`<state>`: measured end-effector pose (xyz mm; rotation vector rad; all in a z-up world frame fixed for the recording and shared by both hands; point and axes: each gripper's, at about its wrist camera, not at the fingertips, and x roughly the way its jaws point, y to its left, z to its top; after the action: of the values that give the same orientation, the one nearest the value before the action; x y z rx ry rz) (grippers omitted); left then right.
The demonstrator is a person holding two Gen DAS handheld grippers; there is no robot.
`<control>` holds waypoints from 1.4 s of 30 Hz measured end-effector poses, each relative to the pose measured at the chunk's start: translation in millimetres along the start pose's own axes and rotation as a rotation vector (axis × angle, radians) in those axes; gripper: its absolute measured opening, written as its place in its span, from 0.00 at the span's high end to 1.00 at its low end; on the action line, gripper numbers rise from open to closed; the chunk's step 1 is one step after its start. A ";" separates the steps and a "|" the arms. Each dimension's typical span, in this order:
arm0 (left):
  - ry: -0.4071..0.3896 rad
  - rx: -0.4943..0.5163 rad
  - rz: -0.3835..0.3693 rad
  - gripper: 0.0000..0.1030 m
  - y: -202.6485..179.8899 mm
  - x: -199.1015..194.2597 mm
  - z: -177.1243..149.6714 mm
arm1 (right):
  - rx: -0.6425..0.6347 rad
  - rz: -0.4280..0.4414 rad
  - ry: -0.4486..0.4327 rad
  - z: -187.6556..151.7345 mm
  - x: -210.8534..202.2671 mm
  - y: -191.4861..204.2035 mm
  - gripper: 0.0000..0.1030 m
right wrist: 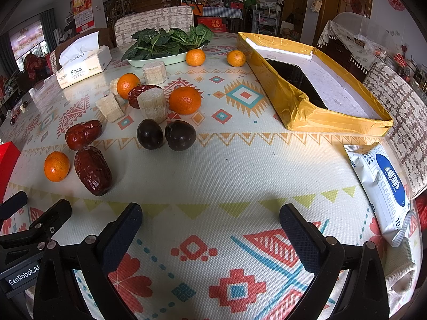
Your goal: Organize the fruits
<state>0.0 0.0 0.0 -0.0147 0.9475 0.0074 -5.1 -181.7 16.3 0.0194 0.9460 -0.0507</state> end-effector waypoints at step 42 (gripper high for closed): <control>-0.168 -0.027 -0.159 0.17 33.1 -98.9 -39.8 | 0.074 0.117 -0.043 -8.5 -37.5 -18.8 0.02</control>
<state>-90.5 32.4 56.8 -0.1130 0.7760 -0.1241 -34.8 -198.9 41.9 0.1411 0.8980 0.0222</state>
